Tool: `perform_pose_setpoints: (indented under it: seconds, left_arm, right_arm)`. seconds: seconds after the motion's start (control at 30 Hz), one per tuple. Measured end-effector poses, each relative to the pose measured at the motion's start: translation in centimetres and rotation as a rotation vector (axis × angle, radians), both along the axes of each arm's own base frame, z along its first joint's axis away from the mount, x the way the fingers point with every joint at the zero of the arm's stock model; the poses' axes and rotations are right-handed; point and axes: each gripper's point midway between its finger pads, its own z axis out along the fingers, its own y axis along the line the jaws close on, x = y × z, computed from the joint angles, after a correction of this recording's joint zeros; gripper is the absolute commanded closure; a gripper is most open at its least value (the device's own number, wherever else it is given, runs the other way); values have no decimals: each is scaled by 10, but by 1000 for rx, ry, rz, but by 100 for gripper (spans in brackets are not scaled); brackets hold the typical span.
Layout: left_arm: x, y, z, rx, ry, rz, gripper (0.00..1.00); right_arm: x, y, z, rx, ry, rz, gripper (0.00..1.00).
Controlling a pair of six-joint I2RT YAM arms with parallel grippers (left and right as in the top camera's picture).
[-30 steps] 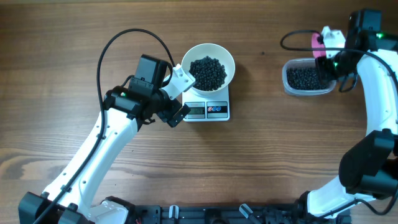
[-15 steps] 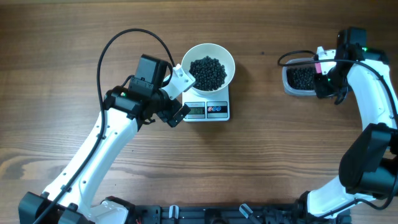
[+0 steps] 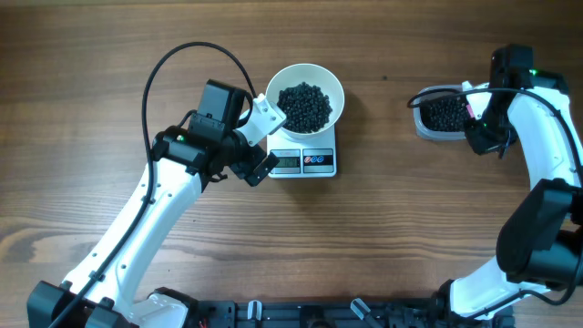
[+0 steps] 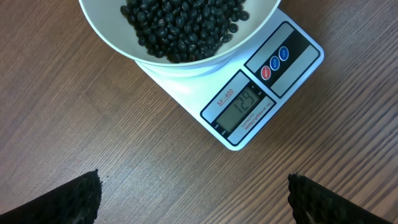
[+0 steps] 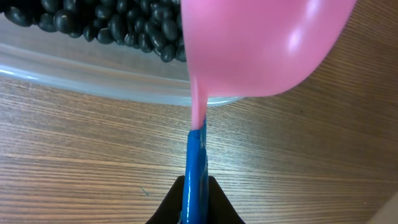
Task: Scoop item into bowl and weigh 150g on scale
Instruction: 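Move the scoop back right to the bean tub, then scoop beans from the tub and lift the scoop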
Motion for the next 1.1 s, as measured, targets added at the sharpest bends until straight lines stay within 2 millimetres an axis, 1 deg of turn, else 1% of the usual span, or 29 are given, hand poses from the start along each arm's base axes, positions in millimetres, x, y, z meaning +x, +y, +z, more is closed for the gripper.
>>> perform_pose_setpoints:
  seconds: [0.17,0.3,0.57,0.7,0.83,0.93,1.03,1.1]
  left_arm:
    - [0,0,0,0,0,0,0]
    - [0,0,0,0,0,0,0]
    - [0,0,0,0,0,0,0]
    - [0,0,0,0,0,0,0]
    - [0,0,0,0,0,0,0]
    - [0,0,0,0,0,0,0]
    - [0,0,0,0,0,0,0]
    - [0,0,0,0,0,0,0]
  right_arm:
    - [-6,2,-15,10,68,15,96]
    - [-4,11,-21,10,93,61,96]
    - [2,52,-22,41,112,213,96]
    - [3,69,-25,51,127,265,96]
    - [-5,71,-35,58,183,263,96]
    - [-5,73,-35,72,184,258,96]
    - [-6,79,-36,112,185,250,96]
    - [-7,87,-35,160,183,245,96]
